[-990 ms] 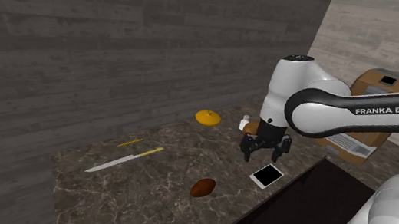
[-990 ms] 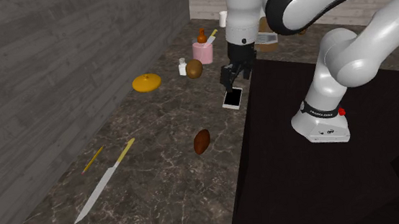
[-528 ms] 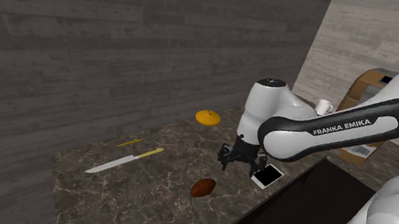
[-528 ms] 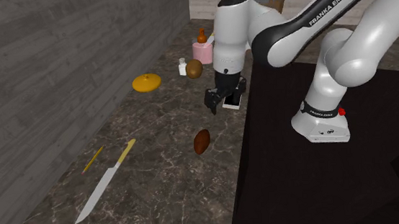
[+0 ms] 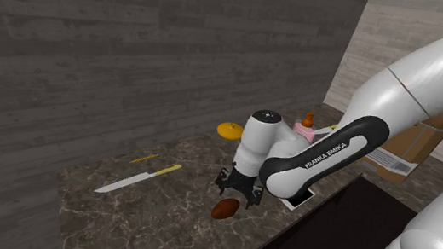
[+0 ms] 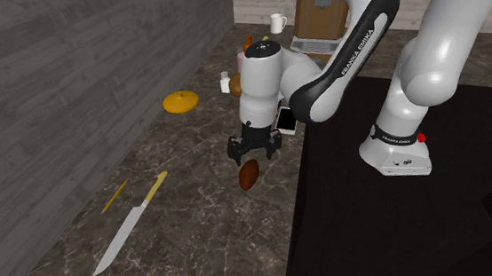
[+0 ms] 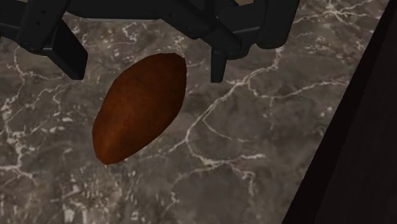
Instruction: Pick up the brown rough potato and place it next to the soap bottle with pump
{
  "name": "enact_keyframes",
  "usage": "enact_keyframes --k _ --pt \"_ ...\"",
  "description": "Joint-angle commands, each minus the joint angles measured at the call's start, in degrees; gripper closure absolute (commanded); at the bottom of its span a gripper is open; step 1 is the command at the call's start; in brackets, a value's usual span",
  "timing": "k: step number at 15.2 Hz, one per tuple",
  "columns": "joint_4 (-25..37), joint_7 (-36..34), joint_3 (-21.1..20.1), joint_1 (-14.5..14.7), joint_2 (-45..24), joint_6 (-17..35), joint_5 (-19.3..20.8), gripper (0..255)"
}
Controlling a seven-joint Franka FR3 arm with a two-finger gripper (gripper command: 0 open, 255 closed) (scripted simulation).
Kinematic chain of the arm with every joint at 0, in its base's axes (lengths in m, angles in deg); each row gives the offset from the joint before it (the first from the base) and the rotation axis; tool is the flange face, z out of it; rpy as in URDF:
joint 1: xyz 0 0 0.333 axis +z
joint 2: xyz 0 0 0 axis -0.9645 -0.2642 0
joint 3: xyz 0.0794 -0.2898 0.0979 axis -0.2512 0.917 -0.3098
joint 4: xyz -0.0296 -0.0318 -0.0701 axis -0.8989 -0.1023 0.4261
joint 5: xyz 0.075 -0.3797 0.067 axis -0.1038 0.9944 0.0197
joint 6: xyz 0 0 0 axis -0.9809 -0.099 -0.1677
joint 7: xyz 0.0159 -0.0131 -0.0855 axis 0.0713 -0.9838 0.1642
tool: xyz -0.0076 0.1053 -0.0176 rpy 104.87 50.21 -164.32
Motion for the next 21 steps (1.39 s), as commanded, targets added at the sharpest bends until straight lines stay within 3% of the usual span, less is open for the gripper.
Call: enact_keyframes --k 1,8,15,16,21 --pt "1.7 -6.1 0.0 -0.4 -3.9 2.0 5.2 0" --pt "2.4 -13.6 3.6 1.5 -10.7 6.4 15.5 0" --pt "2.4 -13.5 3.7 1.6 -10.7 6.4 15.5 0" --pt "2.4 -13.5 3.7 1.6 -10.7 6.4 15.5 255" --pt "2.4 -13.5 3.6 1.6 -10.7 6.4 15.4 255"
